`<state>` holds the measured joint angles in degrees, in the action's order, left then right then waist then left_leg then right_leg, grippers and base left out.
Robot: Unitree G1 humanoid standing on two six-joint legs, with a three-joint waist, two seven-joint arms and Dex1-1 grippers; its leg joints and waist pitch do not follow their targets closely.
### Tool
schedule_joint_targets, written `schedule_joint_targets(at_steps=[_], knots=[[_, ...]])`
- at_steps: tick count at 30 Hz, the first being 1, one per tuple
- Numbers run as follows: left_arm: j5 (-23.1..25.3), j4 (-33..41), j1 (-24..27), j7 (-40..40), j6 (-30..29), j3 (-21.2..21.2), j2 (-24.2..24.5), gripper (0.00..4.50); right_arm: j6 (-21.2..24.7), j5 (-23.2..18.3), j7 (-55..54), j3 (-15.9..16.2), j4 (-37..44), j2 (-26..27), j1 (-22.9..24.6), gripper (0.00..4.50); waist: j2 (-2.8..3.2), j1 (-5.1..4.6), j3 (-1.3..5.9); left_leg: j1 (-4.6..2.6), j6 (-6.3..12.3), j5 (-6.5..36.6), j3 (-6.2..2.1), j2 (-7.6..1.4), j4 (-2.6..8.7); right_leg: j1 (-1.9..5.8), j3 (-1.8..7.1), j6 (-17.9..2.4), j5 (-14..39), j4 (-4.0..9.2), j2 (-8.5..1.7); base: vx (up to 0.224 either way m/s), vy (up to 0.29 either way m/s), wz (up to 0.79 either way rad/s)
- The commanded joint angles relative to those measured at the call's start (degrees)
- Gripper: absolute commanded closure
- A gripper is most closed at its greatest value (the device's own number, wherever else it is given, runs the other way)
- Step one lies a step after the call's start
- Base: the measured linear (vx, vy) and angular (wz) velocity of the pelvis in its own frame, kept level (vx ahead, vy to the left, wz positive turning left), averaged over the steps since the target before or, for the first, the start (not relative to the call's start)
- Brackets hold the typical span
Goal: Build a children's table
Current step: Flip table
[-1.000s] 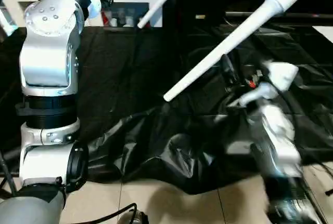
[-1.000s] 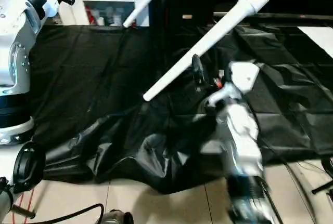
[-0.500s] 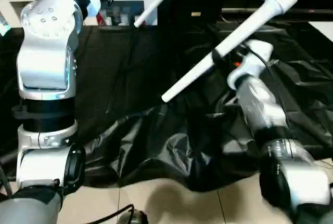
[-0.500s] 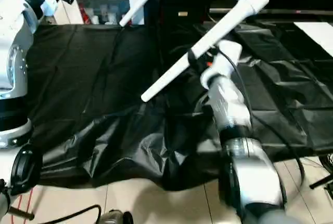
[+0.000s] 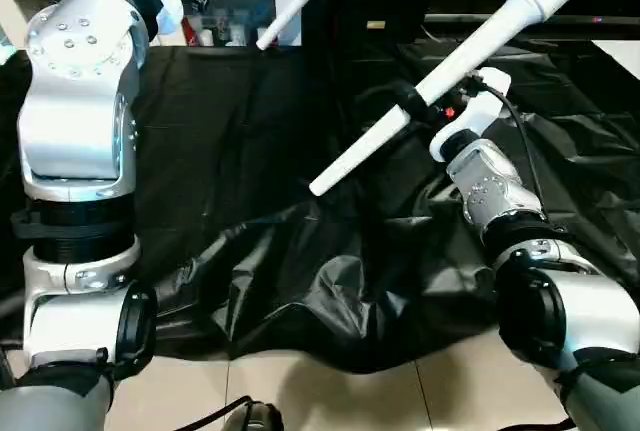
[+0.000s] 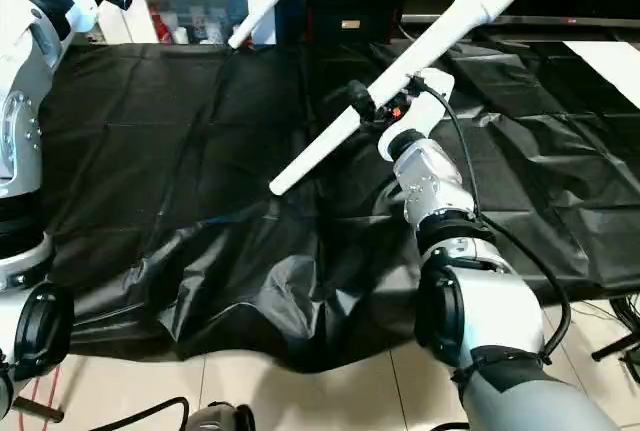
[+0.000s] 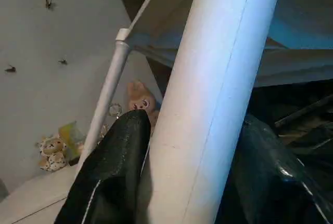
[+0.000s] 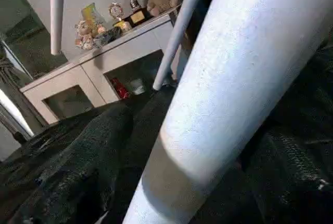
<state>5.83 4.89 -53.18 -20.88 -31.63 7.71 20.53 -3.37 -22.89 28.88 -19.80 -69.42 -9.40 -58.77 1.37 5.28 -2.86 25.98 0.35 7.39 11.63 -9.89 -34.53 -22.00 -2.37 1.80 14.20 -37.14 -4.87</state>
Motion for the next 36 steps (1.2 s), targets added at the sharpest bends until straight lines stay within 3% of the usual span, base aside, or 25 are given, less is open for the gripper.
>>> schedule_joint_targets(at_steps=[1, 10, 14, 17, 18, 23, 24, 27, 30, 31, 33, 34, 36], knots=[[-2.3, -0.9, 1.5, 0.4, -1.6, -0.4, -1.1, 2.3, -1.2, 0.0, 2.9, 0.4, -0.2, 0.8, -3.3, 1.52, -0.71, 0.19, 4.7, -3.23, 4.74, 6.1, -1.46, -3.17, 2.77, 1.48, 1.16, -17.4, -6.7, 3.14, -3.42, 0.0, 0.0, 0.0], [-2.2, -0.6, 2.4, 1.2, -1.2, -0.2, -1.1, 2.3, -3.0, 0.8, 2.8, -0.3, -1.3, -0.1, -4.8, 2.28, -0.76, 0.17, 4.67, -3.29, 4.7, 6.3, -1.41, -3.22, 2.76, 1.38, 1.14, -17.4, -6.0, 3.14, -3.33, 0.0, 0.0, 0.0], [-2.7, -0.8, 4.2, 2.8, 1.2, 1.5, -2.0, 2.31, -5.4, 1.9, 2.4, 0.3, 0.2, -1.0, -5.5, 2.49, -1.01, 0.17, 4.8, -3.14, 5.33, 5.1, -1.37, -3.18, 2.58, 1.49, 1.14, -17.5, -7.9, 2.97, -3.39, 0.0, 0.0, 0.0], [-2.8, -1.1, 5.0, 3.4, 2.2, 2.1, -2.4, 2.32, -6.2, 2.3, 2.2, 0.7, 0.9, -1.3, -5.5, 2.57, -0.8, 0.38, 4.9, -3.34, 5.75, 5.0, -1.34, -3.23, 2.48, 1.29, 1.08, -17.5, -8.2, 2.92, -3.23, 0.0, 0.0, 0.0], [-3.2, -1.3, 7.9, 3.8, 4.6, 2.7, -3.0, 2.32, -8.0, 3.4, 1.9, 1.7, 4.2, -2.3, -4.5, 2.58, -1.13, 0.39, 4.73, -3.17, 5.73, 5.6, -1.31, -3.21, 2.53, 1.36, 1.15, -17.3, -7.4, 3.07, -3.34, 0.0, 0.0, 0.0], [-3.6, -2.0, 12.3, 4.1, 6.8, 2.9, -3.8, 2.43, -8.5, 4.5, 1.4, 2.9, 12.0, -3.5, -1.4, 2.66, -1.19, 1.05, 5.16, -3.31, 6.23, 2.9, -1.37, -3.24, 2.22, 1.27, 1.18, -15.2, -10.4, 2.53, -3.07, 0.0, 0.0, 0.0], [-3.6, -2.4, 14.2, 4.0, 7.7, 2.6, -4.2, 2.61, -8.1, 5.2, 0.9, 3.6, 16.8, -3.8, 1.0, 2.74, -1.2, 1.13, 5.14, -3.33, 6.19, 2.8, -1.37, -3.18, 2.21, 1.19, 1.19, -15.1, -10.5, 2.59, -2.98, 0.0, 0.0, 0.0], [-3.6, -2.8, 15.6, 4.3, 8.5, 2.5, -4.6, 2.68, -7.7, 5.8, 0.3, 4.2, 20.7, -3.9, 3.3, 2.77, -1.07, 1.11, 5.08, -3.53, 4.87, 4.1, -1.45, -3.3, 2.45, 0.99, 1.17, -14.5, -9.6, 2.68, -2.86, 0.0, 0.0, 0.0], [-3.2, -3.4, 17.6, 4.7, 9.4, 2.1, -5.0, 2.76, -7.0, 6.8, 0.2, 5.5, 27.2, -3.9, 7.5, 2.85, -0.85, 1.43, 5.17, -4.15, 3.04, 3.6, -1.75, -3.72, 2.64, 0.61, 0.99, -13.5, -13.0, 2.5, -2.6, 0.0, 0.0, 0.0], [-3.1, -3.4, 18.8, 5.1, 9.9, 2.0, -5.4, 2.76, -5.7, 6.6, -0.4, 6.2, 32.8, -3.3, 11.4, 2.85, -0.56, 1.5, 5.21, -4.21, 2.34, 4.2, -1.77, -3.62, 2.65, 0.57, 0.96, -13.1, -13.1, 2.48, -2.52, 0.0, 0.0, 0.0], [-2.9, -3.1, 19.7, 5.4, 10.0, 2.0, -5.4, 2.76, -4.5, 6.4, -0.7, 6.9, 37.2, -2.5, 14.6, 2.86, -0.89, 1.93, 5.05, -4.27, 1.98, 4.9, -1.69, -3.77, 2.81, 0.5, 1.1, -12.0, -13.4, 2.72, -2.69, 0.0, 0.0, 0.0], [-2.7, -2.4, 21.5, 6.1, 10.3, 2.2, -5.5, 2.77, -2.3, 6.5, -1.9, 9.0, 46.6, -0.9, 21.5, 2.86, -0.83, 2.34, 4.95, -4.34, 1.14, 6.0, -1.83, -3.81, 3.11, 0.45, 1.09, -10.6, -12.4, 3.02, -2.66, 0.0, 0.0, 0.0], [-2.7, -1.9, 22.5, 6.4, 10.4, 2.4, -5.4, 2.78, -1.4, 6.7, -2.4, 10.2, 50.6, -0.2, 24.6, 2.86, -0.93, 2.1, 4.94, -4.22, -0.49, 9.6, -2.1, -3.87, 3.76, 0.53, 1.02, -9.5, -9.5, 3.03, -2.83, 0.0, 0.0, 0.0]])
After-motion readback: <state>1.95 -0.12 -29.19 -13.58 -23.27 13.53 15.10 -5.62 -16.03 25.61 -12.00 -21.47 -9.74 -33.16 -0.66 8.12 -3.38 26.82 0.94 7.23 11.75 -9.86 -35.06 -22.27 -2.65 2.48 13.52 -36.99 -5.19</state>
